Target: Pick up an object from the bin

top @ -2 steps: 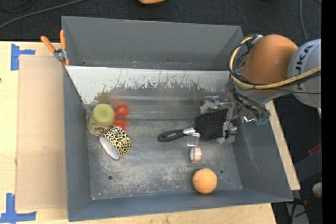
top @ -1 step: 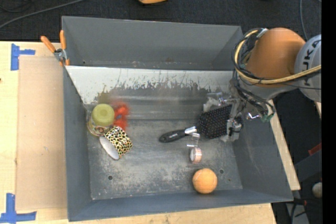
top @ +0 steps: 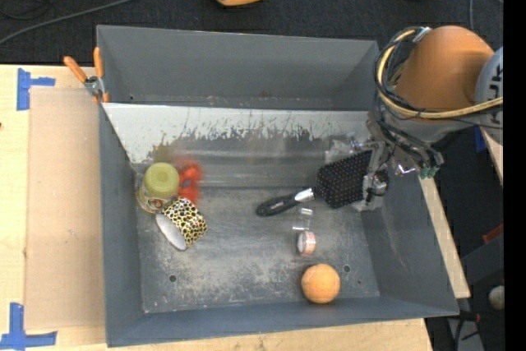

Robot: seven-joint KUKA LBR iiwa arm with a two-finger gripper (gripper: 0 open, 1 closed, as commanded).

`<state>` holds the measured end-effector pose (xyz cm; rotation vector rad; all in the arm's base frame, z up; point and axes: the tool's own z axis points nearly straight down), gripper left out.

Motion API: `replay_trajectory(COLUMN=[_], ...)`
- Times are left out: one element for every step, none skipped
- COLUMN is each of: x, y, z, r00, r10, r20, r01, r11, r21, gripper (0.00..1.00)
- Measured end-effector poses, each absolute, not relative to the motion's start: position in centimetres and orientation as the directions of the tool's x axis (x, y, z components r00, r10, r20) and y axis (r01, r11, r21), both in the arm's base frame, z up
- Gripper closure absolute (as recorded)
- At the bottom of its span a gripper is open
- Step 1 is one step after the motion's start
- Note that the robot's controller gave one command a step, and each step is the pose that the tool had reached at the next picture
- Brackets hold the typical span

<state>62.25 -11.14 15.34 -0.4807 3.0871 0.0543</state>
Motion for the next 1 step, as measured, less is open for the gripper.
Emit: replay_trajectory(x=[62.17], y=[-11.05], z=[19.55], r00=[-0.953], r10=[-0.304], r20=[-0.018], r01=[-0.304], r11=[0.952], r21=[0.034], gripper=[1.0])
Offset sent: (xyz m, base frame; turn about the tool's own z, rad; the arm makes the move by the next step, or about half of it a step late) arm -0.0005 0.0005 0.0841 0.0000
